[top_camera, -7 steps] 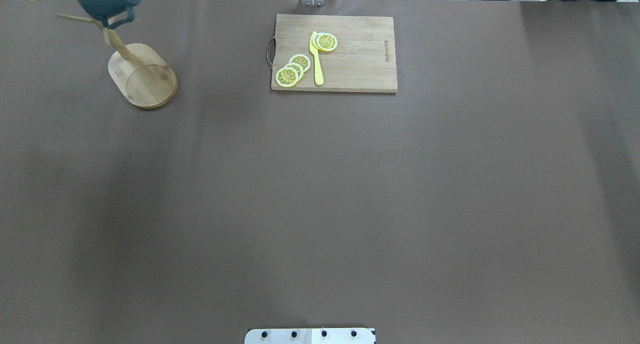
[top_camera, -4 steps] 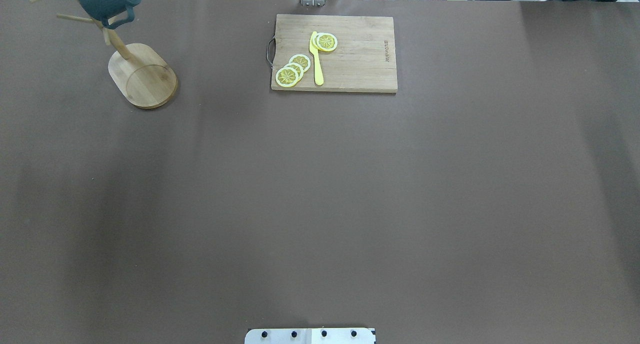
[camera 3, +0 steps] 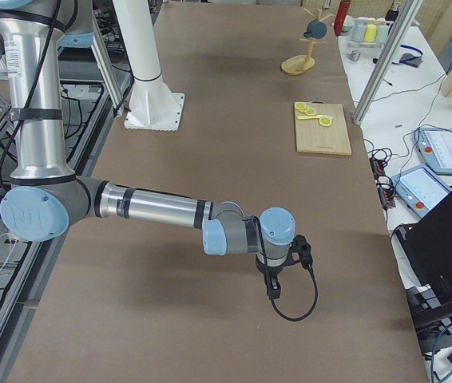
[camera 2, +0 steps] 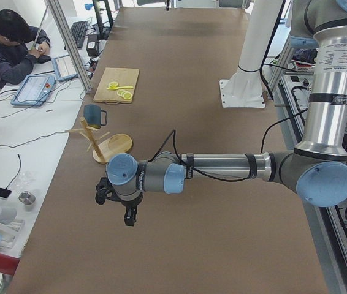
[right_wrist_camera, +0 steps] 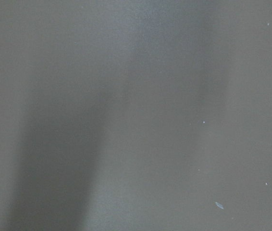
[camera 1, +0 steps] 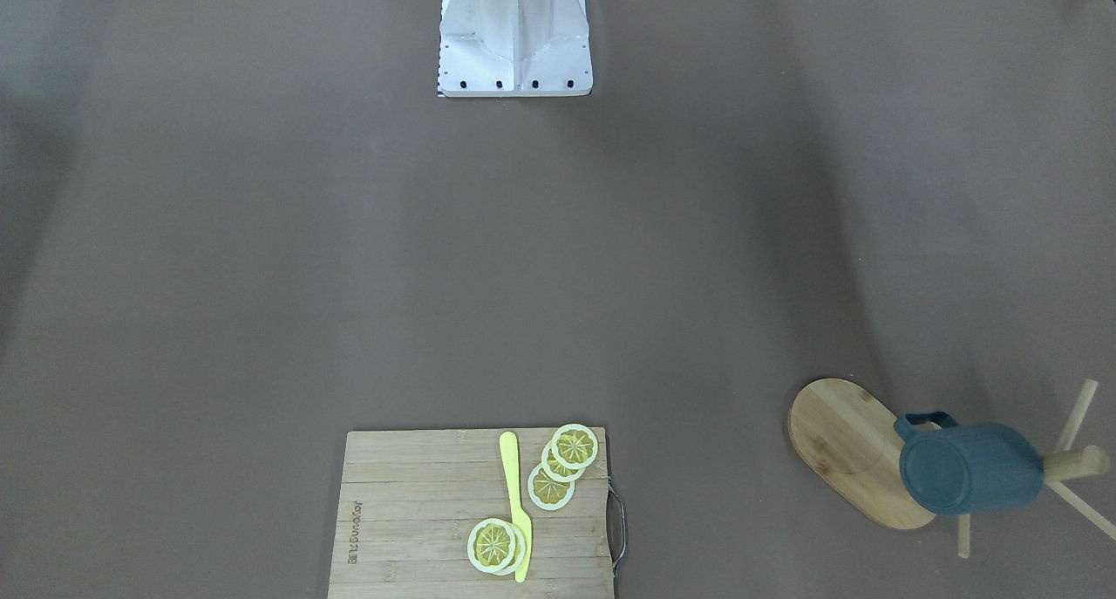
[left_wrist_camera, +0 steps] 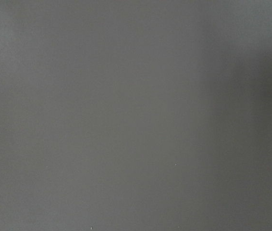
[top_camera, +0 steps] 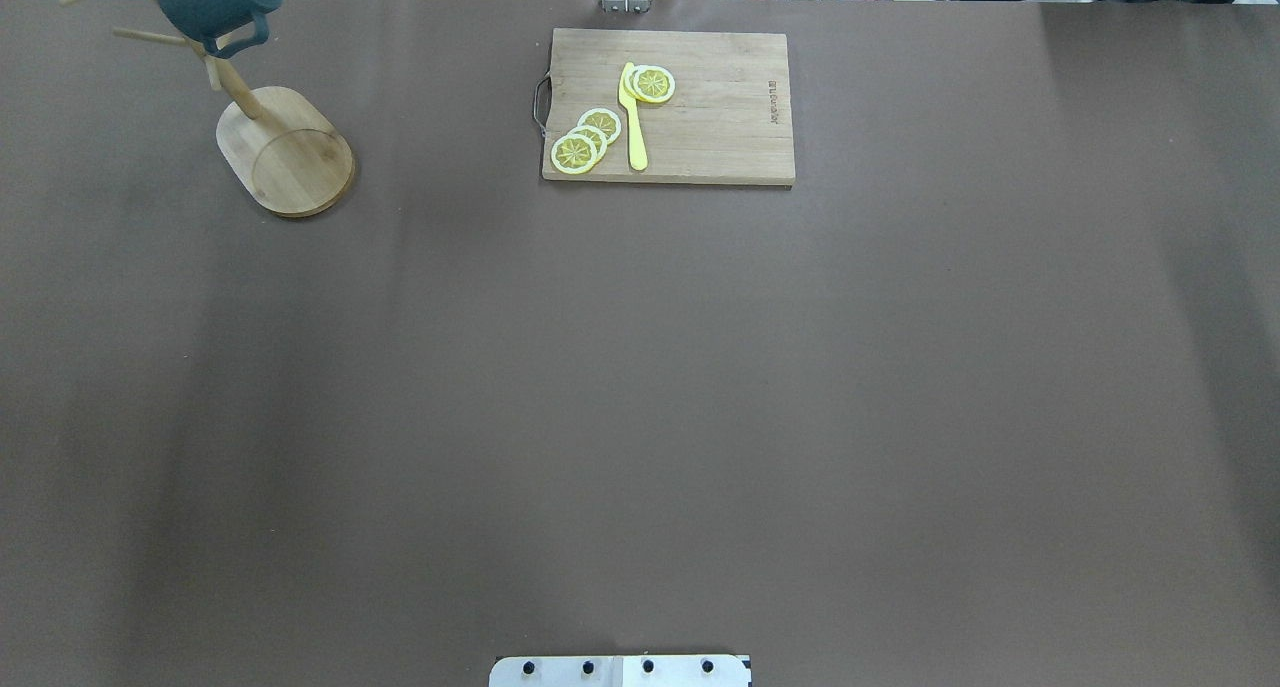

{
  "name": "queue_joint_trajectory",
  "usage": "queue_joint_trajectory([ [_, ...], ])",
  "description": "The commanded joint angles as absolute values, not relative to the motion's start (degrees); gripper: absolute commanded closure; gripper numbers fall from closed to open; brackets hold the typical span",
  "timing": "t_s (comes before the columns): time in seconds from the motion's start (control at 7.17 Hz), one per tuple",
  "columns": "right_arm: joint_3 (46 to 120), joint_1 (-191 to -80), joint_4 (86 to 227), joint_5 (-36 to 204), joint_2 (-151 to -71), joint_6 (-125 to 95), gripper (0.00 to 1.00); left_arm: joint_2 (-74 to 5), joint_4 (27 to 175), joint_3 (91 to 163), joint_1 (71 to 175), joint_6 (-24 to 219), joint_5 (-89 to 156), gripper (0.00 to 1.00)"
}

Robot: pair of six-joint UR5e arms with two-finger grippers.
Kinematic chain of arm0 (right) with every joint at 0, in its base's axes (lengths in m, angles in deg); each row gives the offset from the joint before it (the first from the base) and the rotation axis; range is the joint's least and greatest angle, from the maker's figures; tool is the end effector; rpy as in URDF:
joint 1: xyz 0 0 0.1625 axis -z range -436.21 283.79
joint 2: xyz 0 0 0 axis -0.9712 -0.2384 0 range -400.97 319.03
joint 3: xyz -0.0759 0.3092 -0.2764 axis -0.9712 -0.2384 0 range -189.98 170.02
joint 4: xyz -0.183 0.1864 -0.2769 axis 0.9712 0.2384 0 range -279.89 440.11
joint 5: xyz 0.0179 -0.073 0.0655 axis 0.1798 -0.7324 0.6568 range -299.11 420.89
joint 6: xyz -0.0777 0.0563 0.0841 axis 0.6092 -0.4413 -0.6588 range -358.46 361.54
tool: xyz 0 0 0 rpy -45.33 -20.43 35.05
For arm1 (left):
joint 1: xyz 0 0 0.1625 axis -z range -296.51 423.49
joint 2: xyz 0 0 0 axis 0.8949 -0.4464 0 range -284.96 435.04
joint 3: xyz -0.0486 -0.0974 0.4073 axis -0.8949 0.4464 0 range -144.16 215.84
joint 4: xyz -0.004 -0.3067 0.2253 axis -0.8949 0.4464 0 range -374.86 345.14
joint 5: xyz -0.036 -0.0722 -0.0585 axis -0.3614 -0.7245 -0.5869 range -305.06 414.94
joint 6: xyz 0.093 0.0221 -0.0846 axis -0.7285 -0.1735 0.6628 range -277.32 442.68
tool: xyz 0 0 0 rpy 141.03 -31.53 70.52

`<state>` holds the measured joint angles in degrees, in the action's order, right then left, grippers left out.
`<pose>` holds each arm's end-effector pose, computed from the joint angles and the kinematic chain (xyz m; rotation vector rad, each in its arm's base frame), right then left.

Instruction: Hang cup on storage rack

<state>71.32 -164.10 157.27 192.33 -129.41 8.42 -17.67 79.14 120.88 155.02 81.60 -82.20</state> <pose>0.0314 -0.4754 0.7136 0.1251 -0.7192 -0.1858 -0.0525 -0.4772 0.6814 0.0476 0.8219 0.0052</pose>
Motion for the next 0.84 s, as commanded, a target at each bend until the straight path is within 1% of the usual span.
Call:
queue_joint_trajectory([
  [0.0,71.32,-164.10,157.27,192.29,-129.56,8.40,0.00,-16.37,78.92,120.40,154.98,81.71,-82.00,0.01],
  [0.14,71.40,-164.10,157.27,192.37,-129.56,8.40,0.00,-16.45,78.92,120.83,154.98,81.37,-81.82,0.01],
  [0.7,71.06,-163.40,157.19,192.29,-129.74,8.57,0.00,-15.49,78.92,127.75,154.98,81.27,-81.73,0.01],
])
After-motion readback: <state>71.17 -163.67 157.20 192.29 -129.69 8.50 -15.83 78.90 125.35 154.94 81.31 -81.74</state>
